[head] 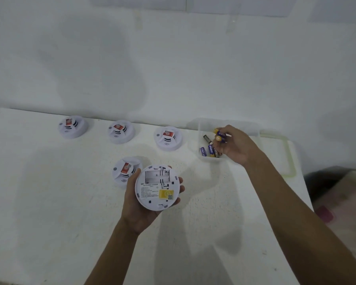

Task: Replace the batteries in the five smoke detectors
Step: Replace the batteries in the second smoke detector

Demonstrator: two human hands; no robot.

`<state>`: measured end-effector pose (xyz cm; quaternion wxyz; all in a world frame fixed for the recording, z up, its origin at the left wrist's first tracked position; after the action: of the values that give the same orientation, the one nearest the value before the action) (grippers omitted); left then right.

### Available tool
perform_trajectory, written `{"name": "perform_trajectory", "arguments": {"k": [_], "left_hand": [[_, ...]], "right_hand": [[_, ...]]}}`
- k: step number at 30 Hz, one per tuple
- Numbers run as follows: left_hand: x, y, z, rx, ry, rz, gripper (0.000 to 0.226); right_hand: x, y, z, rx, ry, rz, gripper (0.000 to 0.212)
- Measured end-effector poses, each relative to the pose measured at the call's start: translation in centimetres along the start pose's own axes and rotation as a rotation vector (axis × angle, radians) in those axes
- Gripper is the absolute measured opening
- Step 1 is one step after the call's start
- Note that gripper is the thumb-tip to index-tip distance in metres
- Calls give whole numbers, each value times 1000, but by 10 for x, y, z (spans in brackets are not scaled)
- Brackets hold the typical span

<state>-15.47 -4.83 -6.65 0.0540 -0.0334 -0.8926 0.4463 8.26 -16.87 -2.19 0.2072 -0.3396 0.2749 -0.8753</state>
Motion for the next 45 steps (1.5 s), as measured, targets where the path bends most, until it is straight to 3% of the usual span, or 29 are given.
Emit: {"name": "perform_trajectory", "arguments": {"k": [3,7,12,15,19,23,29,32,38,42,45], "left_hand": [[2,2,-5,-6,-2,5,71],[9,8,-13,21,23,8,69],[21,17,-23,23,38,26,71],[27,21,-31,4,58,33,70],[41,26,-44,15,83,51,69],[54,37,-57,-17,82,47,67],[76,43,-82,-52,5,-54,59],[84,45,-88,-63,-10,-8,58],[95,66,-100,-163,-3,-60,57],[98,71,-101,-78,16,25,57],[104,69,-108,-14,17,-41,57]], "right_hand": [[10,-4,-9,-112,-12,35,14],[26,-14,-19,31,21,40,4],[47,-35,-44,108,-5,132,28],[68,-59,-62,175,41,179,29],[101,-100,-86,301,169,239,18],[129,-140,-107,561,403,193,9],[142,-182,-152,1034,777,278,8],[140,-197,-168,1178,917,331,15],[133,-214,-185,1374,1019,400,20],[128,-223,-193,1497,1060,449,21],[124,-229,-199,1675,1101,500,27]]}}
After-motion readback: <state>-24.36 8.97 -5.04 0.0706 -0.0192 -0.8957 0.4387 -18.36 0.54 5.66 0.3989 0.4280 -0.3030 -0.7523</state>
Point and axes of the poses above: each hand's wrist, its own x-axis away from the middle knuckle, its own y-axis out of the back of the hand, z = x × y, the point moved 5 cm from there along -x, towards the middle knuckle, and after that the axes turned 12 degrees about -x, right-handed, at the moved point
